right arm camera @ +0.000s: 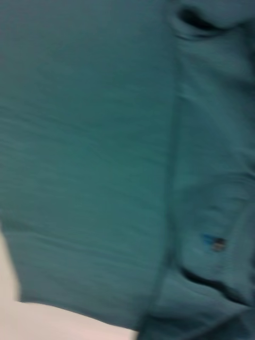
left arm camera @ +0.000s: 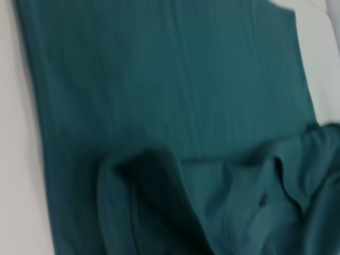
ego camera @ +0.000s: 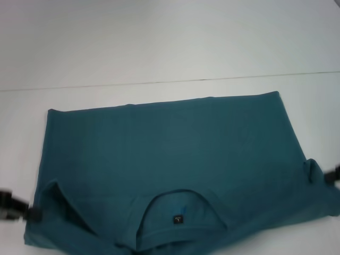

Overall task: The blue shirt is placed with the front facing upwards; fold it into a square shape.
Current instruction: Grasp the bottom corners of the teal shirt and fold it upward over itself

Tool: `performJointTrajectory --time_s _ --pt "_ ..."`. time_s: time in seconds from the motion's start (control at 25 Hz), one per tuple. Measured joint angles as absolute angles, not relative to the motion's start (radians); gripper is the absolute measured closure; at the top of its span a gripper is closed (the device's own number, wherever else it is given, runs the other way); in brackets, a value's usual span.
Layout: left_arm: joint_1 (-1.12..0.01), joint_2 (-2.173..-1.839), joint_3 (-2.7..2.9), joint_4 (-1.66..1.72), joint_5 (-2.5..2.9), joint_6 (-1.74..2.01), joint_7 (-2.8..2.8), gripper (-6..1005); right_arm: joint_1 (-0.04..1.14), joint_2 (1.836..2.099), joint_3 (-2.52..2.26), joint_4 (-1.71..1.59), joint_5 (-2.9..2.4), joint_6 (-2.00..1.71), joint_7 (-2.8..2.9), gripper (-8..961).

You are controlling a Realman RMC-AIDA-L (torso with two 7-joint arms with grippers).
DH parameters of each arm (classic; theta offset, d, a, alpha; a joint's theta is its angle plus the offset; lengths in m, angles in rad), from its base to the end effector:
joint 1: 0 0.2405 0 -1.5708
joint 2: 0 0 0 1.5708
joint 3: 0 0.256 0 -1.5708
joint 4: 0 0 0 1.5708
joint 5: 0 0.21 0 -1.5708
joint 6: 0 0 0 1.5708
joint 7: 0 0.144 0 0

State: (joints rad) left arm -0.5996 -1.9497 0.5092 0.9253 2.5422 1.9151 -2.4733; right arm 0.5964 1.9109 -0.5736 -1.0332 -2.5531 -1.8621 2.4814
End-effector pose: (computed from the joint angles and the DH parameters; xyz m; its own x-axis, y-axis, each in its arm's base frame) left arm -0.2898 0.3153 0.0922 0.1690 0.9786 0.1174 0.9855 -0.1695 -0.0060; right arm 0.2900 0.3311 0.1224 0.2479 -0.9546 -0.1650 -0.9591 -0.2179 -0.1805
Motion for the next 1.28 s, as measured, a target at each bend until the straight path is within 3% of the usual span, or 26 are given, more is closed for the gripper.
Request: performJointTrajectory --time_s 0.32,0.68,0.92,1.28 --pt "-0.719 -1.921 0.549 0.866 2.593 1.780 -2.573 931 0.649 1.892 -0.547 -1.016 -2.552 -1.706 2.536 954" --pt "-0.789 -1.906 0.608 0.863 2.595 1.650 -2.664 922 0.690 1.896 -0.545 -1.015 -2.550 -1.544 2.598 954" --pt "-0.816 -1.907 0.696 0.837 2.596 1.507 -2.711 915 0.712 1.909 -0.560 -0.982 -2.550 -1.442 2.619 954" --pt "-0.835 -1.938 0.771 0.766 2.596 1.277 -2.713 905 0.759 1.948 -0.658 -0.875 -2.557 -1.175 2.612 954"
